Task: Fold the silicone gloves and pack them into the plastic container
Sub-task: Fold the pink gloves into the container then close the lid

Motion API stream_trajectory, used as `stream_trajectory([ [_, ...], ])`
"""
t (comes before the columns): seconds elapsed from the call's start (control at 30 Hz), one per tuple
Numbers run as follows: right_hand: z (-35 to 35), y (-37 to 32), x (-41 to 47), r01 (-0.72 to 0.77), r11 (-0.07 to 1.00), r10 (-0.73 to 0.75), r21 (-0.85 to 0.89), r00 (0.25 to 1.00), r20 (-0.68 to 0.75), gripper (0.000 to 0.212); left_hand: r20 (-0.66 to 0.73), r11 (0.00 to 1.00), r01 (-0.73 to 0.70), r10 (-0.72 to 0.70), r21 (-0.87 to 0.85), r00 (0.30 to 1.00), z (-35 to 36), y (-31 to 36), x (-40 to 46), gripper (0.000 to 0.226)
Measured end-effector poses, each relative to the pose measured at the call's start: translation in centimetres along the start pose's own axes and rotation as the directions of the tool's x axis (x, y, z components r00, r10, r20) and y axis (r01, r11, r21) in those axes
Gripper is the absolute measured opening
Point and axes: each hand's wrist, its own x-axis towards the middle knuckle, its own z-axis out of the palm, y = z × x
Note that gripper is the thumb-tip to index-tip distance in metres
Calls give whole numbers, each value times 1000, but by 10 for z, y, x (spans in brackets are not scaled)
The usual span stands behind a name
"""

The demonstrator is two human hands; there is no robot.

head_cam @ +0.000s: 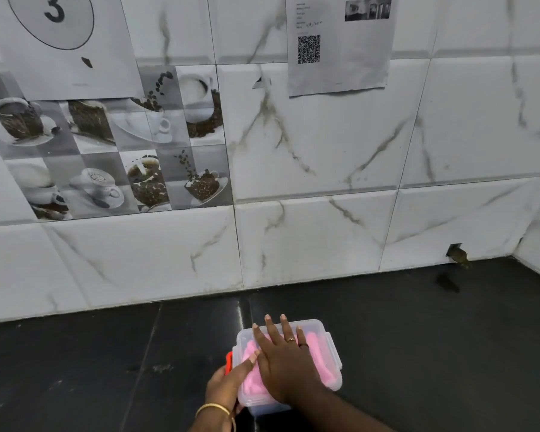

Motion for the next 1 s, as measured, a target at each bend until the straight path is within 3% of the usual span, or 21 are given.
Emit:
stream_trajectory([
  [0.23,7,2,4,-14,1000,15,-17,1000,2,58,2,947,-229,235,225,972,5,4,-11,71],
  [0.47,7,2,5,-16,1000,16,-14,1000,4,58,42,890,-310,314,334,948,8,6,-14,66],
  [0.6,5,0,3,-15,1000,15,-25,1000,-5,58,29,755,-363,416,546,909,14,1,-16,65],
  [0.77,1,-1,1,-9,1000,9,-28,1000,0,58,115,651,-409,445,639,888,10,1,-10,65],
  [0.87,-2,0,-1,4,999,-3,-34,1000,28,59,101,466,-322,438,824,893,9,3,-9,68],
  [0.93,-6,0,-3,7,1000,-7,-3,999,37,58,86,246,-233,491,941,867,12,7,-14,71],
  [1.0,-13,0,-6,28,995,-29,92,999,18,56,177,26,-231,561,973,808,18,11,-20,68],
])
